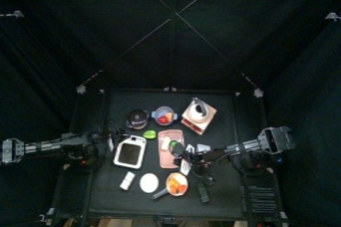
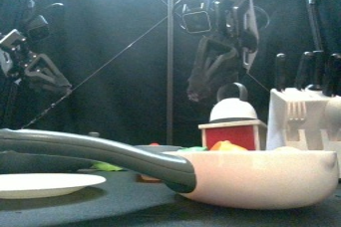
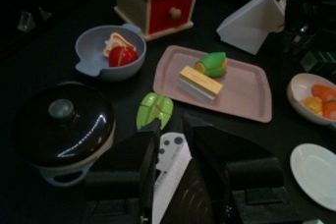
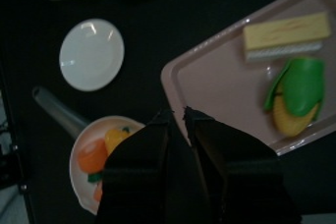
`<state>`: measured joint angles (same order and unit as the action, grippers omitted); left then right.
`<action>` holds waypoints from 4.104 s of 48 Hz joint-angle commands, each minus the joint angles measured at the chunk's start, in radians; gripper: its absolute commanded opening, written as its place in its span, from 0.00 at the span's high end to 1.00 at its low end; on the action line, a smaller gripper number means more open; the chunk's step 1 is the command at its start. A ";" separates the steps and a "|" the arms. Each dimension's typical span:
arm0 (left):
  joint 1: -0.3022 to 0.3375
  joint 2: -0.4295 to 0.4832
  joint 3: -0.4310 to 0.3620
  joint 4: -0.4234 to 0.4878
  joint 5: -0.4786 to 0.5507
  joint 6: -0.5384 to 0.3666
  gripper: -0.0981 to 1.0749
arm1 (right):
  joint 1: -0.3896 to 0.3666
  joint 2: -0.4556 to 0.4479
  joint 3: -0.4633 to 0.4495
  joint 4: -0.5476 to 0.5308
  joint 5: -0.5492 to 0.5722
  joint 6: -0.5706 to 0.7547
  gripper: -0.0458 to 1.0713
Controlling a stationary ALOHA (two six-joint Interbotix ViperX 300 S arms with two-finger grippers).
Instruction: Grab pot lid
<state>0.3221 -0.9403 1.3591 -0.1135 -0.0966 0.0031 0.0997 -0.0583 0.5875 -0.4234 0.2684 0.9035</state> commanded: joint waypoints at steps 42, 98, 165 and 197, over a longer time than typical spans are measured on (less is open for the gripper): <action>0.296 0.495 -0.219 0.104 -0.115 0.006 0.08 | -0.288 -0.242 0.244 -0.324 -0.575 -0.002 0.42; 0.324 0.600 -0.301 0.242 0.032 0.006 0.09 | -0.276 -0.403 0.371 -0.282 -0.640 -0.003 0.42; 0.327 0.661 -0.316 0.253 0.037 0.006 0.28 | -0.276 -0.399 0.370 -0.281 -0.640 -0.003 0.42; 0.265 0.535 -0.314 0.252 0.100 0.006 0.47 | -0.276 -0.399 0.373 -0.281 -0.640 -0.003 0.42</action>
<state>0.5967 -0.3697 1.0600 0.1381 -0.0077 0.0107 -0.1764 -0.4464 0.9710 -0.7072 -0.3620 0.9020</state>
